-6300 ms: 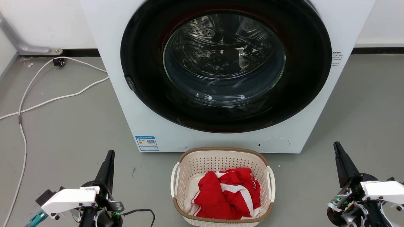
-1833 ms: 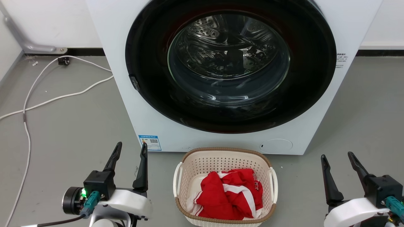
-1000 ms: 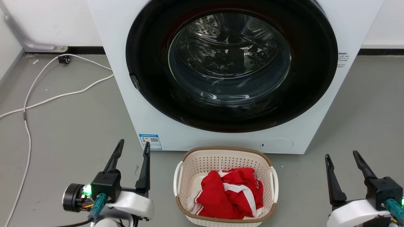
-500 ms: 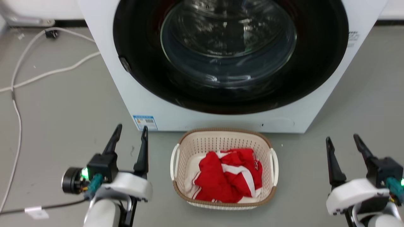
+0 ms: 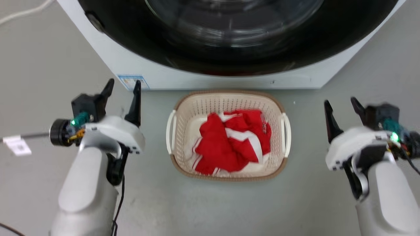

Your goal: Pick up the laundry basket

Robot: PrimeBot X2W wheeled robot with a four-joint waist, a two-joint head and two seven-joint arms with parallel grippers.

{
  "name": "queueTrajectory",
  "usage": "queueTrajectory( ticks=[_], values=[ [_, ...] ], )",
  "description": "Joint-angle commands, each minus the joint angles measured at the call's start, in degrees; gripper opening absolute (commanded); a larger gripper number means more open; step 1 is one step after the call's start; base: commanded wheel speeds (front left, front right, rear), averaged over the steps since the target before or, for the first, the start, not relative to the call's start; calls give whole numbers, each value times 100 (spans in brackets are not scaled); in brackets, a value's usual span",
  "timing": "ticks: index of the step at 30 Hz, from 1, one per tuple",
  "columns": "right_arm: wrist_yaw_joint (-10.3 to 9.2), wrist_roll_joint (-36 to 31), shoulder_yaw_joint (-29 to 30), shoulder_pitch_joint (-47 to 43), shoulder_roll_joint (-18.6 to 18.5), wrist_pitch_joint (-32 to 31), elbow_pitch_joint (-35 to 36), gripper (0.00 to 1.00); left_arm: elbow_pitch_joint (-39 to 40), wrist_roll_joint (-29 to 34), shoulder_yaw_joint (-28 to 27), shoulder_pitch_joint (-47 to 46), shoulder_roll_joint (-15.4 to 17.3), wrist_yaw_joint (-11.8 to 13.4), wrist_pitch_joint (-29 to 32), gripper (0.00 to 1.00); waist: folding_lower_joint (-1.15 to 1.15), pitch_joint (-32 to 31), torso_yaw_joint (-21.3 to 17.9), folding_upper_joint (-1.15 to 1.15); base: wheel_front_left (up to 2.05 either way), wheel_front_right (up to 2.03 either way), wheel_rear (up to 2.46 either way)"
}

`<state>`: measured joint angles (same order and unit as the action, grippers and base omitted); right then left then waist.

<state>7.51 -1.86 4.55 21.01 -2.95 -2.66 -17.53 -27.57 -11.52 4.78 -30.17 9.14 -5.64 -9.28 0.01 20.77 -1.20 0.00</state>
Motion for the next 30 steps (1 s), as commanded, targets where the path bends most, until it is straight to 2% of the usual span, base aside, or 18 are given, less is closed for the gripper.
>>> queueTrajectory(
  ticks=[1, 3, 9, 22, 30],
  values=[
    [-4, 58, -65, 353, 15, -152, -276, 100, -278, -113, 38, -299, 84, -79, 136, 100, -1, 549, -72, 0, 0, 0, 0],
    [-4, 101, -85, 504, 14, -193, -395, 100, -406, -149, 83, -461, 110, -93, 190, 100, -1, 668, -76, 0, 0, 0, 0],
    [-4, 182, -267, 1333, 15, -557, -1396, 100, -1324, -512, 412, -1272, 278, -178, 615, 100, -1, 1263, -130, 0, 0, 0, 0],
    [-4, 664, -815, 2751, 11, -812, -3712, 100, -2567, -1969, 1999, -2181, 644, -181, 1357, 100, -1, 1885, -250, 0, 0, 0, 0],
    [-4, 1038, -1291, 3451, 13, -754, -4641, 100, -2907, -2617, 2704, -2588, 788, -180, 1659, 100, -1, 2268, -337, 0, 0, 0, 0]
  ],
)
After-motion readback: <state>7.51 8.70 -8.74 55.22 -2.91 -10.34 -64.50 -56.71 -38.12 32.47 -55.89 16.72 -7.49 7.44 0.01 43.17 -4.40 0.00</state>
